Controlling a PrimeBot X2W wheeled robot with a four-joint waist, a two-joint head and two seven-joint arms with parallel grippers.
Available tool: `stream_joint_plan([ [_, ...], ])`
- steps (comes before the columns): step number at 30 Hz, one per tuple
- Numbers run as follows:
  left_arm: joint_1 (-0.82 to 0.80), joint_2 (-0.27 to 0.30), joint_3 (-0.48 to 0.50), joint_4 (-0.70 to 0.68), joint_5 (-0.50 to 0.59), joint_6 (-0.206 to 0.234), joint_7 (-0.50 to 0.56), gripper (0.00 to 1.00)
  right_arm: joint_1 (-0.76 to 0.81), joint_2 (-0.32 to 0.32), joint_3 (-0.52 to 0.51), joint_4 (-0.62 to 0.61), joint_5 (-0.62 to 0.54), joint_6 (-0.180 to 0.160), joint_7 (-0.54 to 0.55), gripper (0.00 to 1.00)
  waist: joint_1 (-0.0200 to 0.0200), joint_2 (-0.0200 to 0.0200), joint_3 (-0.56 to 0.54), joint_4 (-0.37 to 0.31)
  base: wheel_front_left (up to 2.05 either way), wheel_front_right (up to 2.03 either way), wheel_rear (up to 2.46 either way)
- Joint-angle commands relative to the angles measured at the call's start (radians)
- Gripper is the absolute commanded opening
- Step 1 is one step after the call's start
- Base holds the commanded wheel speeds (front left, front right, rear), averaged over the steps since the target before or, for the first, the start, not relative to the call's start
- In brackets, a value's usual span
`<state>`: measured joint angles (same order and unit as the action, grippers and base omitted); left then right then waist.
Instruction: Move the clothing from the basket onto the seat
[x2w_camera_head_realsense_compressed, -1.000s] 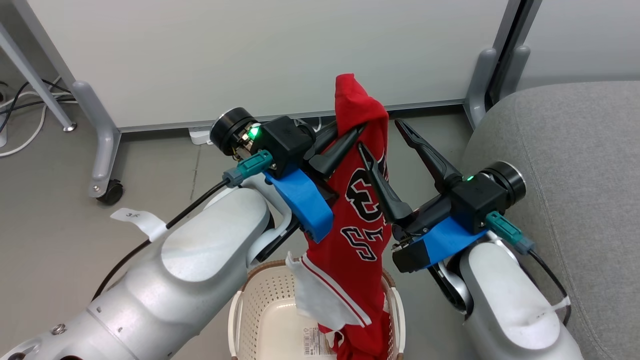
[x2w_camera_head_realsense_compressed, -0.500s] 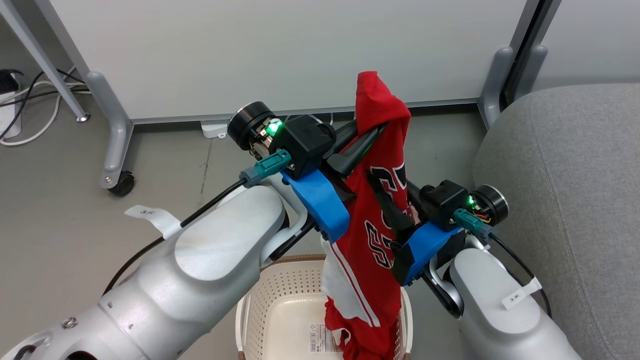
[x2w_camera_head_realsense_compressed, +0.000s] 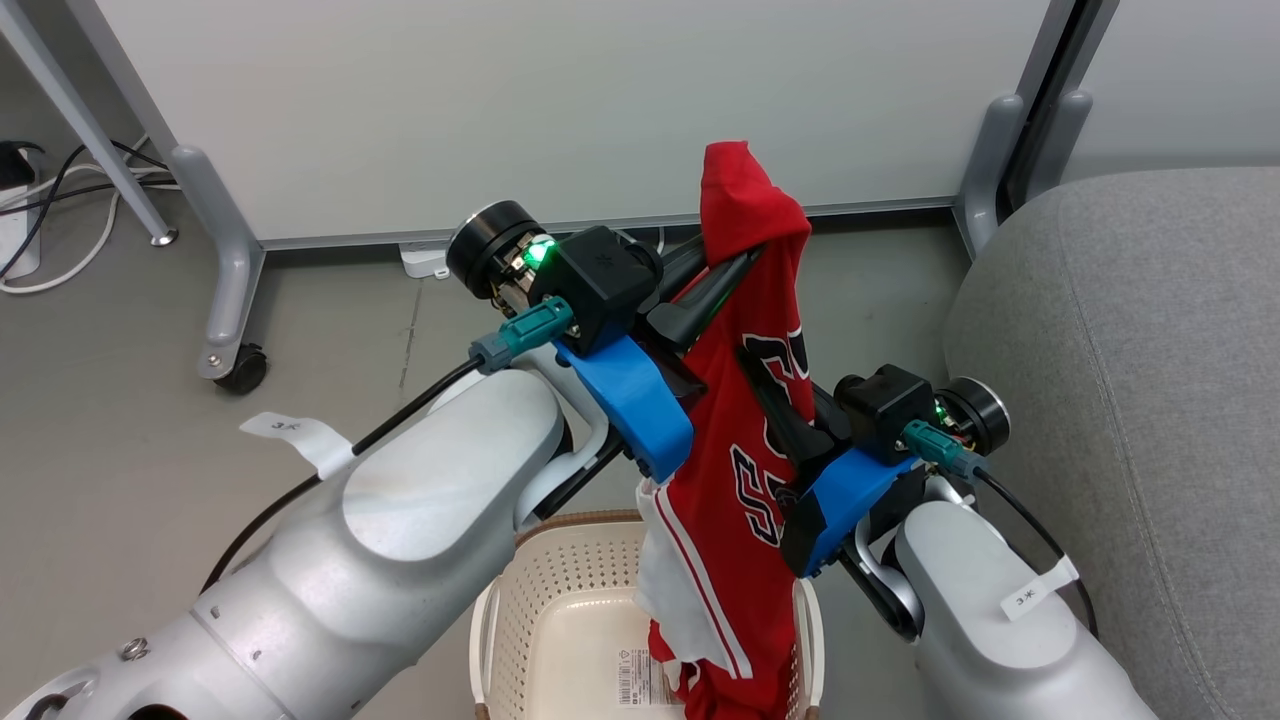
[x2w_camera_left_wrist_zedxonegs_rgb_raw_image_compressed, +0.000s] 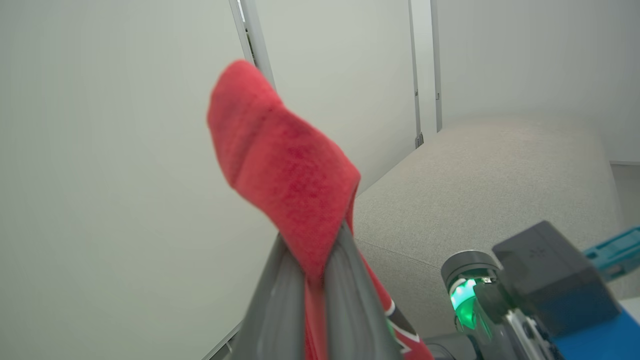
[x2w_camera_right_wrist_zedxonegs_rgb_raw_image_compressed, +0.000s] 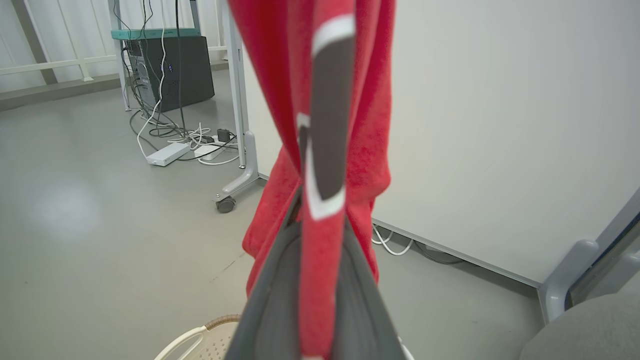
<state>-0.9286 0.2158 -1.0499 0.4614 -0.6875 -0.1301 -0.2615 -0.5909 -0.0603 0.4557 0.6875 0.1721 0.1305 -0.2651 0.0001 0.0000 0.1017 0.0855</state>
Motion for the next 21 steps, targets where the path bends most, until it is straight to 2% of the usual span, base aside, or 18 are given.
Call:
stream_joint_plan([
  [1, 0.001, 0.000, 0.008, -0.004, 0.002, -0.001, -0.005, 0.00, -0.009, -0.003, 0.003, -0.003, 0.008, 0.001, 0.001, 0.00, -0.0001, 0.0000, 0.000, 0.000, 0.00, 0.00, 0.00],
  [11, 0.005, 0.002, 0.009, -0.004, 0.005, -0.001, -0.005, 0.00, -0.003, -0.004, 0.007, -0.018, 0.010, 0.001, 0.001, 0.00, -0.0001, 0.0000, 0.006, 0.002, 0.00, 0.00, 0.00],
  [13, 0.006, -0.002, 0.034, -0.006, 0.003, 0.006, -0.005, 0.00, -0.002, -0.005, 0.007, -0.020, 0.013, 0.001, 0.001, 0.00, -0.0001, 0.0000, 0.008, 0.002, 0.00, 0.00, 0.00],
  [14, 0.009, -0.006, 0.044, -0.007, 0.005, 0.007, -0.005, 1.00, -0.002, -0.005, 0.008, -0.020, 0.015, 0.001, 0.001, 0.00, -0.0001, 0.0000, 0.009, 0.001, 0.00, 0.00, 0.00],
  [21, 0.021, -0.012, 0.033, 0.026, 0.019, 0.004, -0.004, 1.00, -0.003, -0.005, 0.000, -0.029, 0.030, 0.001, 0.001, 0.00, -0.0001, 0.0000, 0.016, -0.001, 0.00, 0.00, 0.00],
])
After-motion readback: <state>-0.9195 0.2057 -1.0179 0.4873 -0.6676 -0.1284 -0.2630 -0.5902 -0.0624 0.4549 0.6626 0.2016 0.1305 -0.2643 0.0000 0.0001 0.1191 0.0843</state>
